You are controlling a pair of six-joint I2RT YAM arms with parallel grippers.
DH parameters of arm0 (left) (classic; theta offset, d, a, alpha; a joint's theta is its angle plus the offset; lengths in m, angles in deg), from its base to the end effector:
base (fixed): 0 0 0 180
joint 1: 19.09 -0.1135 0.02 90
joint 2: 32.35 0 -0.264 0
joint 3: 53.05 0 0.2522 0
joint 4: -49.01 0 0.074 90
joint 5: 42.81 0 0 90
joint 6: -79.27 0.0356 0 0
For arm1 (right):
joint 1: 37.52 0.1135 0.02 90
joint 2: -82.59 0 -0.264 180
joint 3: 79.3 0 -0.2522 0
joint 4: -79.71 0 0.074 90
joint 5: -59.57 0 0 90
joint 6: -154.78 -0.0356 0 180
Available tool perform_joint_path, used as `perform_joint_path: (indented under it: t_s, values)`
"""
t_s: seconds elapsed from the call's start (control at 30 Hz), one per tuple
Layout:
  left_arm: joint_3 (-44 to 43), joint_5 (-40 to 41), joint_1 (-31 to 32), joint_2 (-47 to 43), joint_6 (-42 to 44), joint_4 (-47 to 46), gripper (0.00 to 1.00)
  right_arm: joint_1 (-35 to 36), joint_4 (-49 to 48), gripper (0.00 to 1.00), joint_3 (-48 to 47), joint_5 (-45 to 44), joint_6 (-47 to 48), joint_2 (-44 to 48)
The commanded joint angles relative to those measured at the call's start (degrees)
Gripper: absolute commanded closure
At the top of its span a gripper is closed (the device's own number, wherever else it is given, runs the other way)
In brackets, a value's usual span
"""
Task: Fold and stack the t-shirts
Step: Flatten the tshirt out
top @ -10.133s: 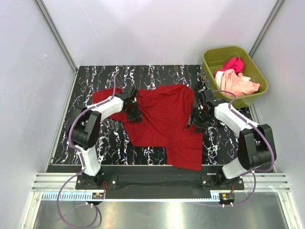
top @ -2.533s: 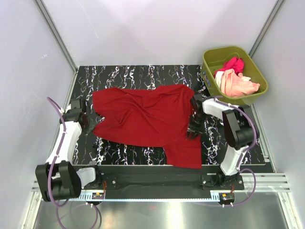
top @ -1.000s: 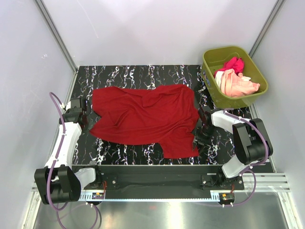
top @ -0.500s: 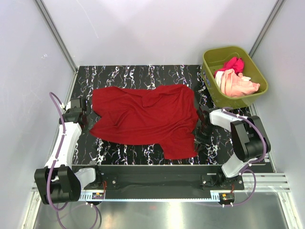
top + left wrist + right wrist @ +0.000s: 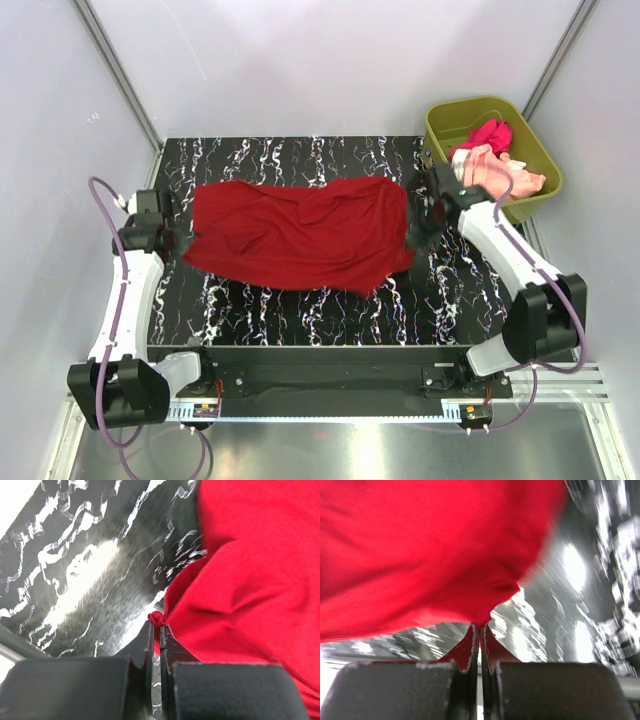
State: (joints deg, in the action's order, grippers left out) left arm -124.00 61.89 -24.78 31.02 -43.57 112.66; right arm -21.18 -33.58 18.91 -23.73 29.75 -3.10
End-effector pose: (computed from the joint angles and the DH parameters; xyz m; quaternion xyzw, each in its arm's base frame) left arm 0.2102 0.0300 0.2928 -0.3482 0.8832 0.0510 0.3100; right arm 0.2753 0.0850 0.2564 0.1501 0.9726 0.1248 0.1265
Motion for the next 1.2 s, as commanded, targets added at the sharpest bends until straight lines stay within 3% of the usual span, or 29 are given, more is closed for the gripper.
perform_joint_path:
  t_s: [0.0, 0.23, 0.33, 0.43, 0.6, 0.83, 0.93, 1.17]
  values:
    - [-9.6, 1.0, 0.1, 0.4, 3.6, -1.2, 1.00, -0.2, -1.6, 1.00, -11.4, -2.1, 2.2, 3.1]
    - [-32.4, -1.4, 0.5, 9.7, 7.8, 1.0, 1.00, -2.6, -2.0, 1.00, -42.2, -3.6, 4.5, -2.9]
    - [-44.5, -2.5, 1.6, 13.5, 9.3, 3.6, 1.00, -3.0, -2.0, 1.00, -52.3, -4.9, 5.2, -3.7]
    - [-51.0, -0.4, 3.8, 14.7, 10.9, 4.9, 1.00, -3.2, -3.4, 1.00, -57.9, -4.5, 5.3, -2.1]
    - [-55.7, -2.0, 4.4, 10.5, 13.1, 1.8, 1.00, -3.2, -10.5, 1.00, -56.8, -2.3, 7.1, 6.0]
    - [-57.4, -3.4, 4.6, -0.3, 15.8, 0.1, 1.00, -3.1, -18.0, 1.00, -46.8, 0.6, 10.2, 23.3]
    - [-56.7, -4.9, 7.2, -6.0, 15.7, -0.6, 1.00, -3.2, -18.5, 1.00, -46.8, 2.5, 11.1, 31.3]
    - [-60.5, 0.0, 13.4, -12.1, 17.5, -0.1, 1.00, -3.2, -16.7, 1.00, -51.3, 4.7, 10.9, 37.3]
